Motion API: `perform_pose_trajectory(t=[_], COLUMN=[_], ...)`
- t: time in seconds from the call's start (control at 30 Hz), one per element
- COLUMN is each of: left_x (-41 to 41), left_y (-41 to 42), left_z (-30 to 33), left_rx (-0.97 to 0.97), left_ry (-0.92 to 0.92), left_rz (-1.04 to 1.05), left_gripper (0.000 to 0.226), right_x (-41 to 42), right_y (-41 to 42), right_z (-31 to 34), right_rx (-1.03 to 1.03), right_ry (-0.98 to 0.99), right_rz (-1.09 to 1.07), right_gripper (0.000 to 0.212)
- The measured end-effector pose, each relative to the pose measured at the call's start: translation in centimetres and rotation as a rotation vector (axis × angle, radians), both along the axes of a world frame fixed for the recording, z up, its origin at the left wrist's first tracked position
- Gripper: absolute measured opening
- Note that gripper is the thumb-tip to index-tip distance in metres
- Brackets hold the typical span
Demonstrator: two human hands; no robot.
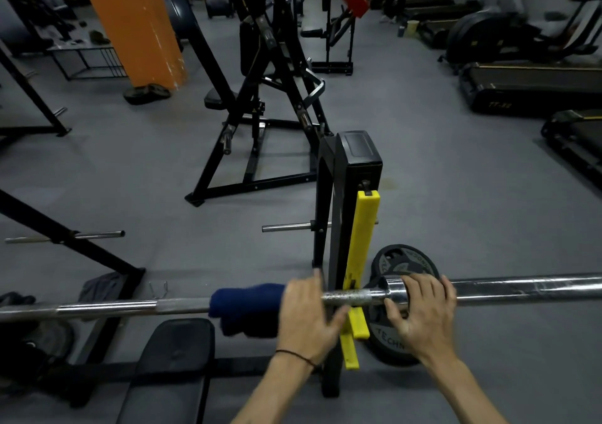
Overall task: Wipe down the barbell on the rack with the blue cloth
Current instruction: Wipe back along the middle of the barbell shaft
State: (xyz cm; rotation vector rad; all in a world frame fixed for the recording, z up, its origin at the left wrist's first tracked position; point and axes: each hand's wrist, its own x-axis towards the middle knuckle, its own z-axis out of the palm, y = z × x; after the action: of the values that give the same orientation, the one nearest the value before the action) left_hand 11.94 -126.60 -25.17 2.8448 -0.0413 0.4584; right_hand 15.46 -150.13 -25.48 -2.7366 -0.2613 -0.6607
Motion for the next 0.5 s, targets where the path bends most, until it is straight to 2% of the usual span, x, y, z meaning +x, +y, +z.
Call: perform_pose_trajectory(t=[0.1,0.2,0.3,0.4,0.5], left_x=[-0.1,-2.3,-3.9,-1.9,-0.2], left_y=[-1.1,4.3,8.3,4.8,-0.4], left_z=[0.5,-0.4,-0.9,-0.4,0.4], left_rx=[0.018,0.012,0.104,0.123,0.157], left_ry=[-0.005,-0.065,0.007,0.104,0.055], left_rz=[-0.201,-0.102,0.031,0.104,-0.058], left_gripper=[0.084,0.074,0.067,0.061,0.052], right_x=[0.1,0.1,0.1,0.0,0.0], right_y=[-0.3,-0.3,-0.1,0.2,0.1], right_z=[-0.1,-0.2,-0.2,-0.3,-0.2], right_rx=[-0.011,-0.006,-0.011,-0.017,-0.023], right_ry=[0.009,0.002,-0.002,-0.006,-0.003], right_rz=[0.019,0.016,0.004,-0.011,-0.008], right_gripper=[0.059,0.058,0.059,0.059,0.060])
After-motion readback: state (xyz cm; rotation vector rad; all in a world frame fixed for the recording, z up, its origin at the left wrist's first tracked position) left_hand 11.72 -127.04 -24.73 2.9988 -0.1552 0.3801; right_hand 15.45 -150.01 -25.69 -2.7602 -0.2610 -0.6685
